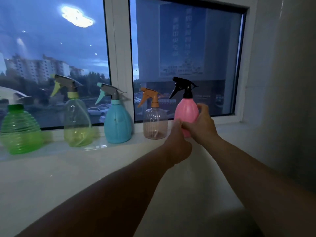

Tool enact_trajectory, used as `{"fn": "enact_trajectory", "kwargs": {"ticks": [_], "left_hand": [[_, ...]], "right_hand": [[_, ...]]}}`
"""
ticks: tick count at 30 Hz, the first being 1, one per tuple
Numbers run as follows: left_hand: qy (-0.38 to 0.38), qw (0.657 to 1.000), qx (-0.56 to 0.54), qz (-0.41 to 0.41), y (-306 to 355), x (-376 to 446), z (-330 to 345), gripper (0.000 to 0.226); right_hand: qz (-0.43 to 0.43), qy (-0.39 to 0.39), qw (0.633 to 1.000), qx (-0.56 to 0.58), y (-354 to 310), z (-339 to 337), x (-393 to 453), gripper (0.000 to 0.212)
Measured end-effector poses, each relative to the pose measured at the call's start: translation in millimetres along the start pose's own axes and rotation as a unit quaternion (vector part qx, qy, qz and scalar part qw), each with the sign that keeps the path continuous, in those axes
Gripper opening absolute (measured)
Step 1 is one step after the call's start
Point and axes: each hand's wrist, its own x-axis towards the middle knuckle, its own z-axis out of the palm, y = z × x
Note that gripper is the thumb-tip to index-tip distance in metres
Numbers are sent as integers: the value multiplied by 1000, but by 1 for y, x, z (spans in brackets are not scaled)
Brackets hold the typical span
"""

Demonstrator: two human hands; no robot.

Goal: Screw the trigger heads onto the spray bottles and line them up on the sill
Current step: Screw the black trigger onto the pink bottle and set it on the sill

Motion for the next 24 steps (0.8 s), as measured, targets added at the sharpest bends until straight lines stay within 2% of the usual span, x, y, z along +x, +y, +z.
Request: {"fn": "enact_trajectory", "kwargs": {"ticks": [4, 7, 12, 24], "left_hand": [[-23, 999, 11, -26, 3, 24, 2, 82], [-27, 998, 34, -38, 1, 36, 3, 70], [-21, 997, 47, -59, -1, 49, 2, 49], [-33, 996, 41, -67, -1, 59, -1, 43]], "right_hand": [[24, -29, 999, 4, 16, 0, 24, 93], [28, -45, 999, 5, 24, 6, 33, 89], [36, -40, 999, 2, 27, 14, 42, 86], [55, 0, 998, -30, 26, 19, 45, 87]]}}
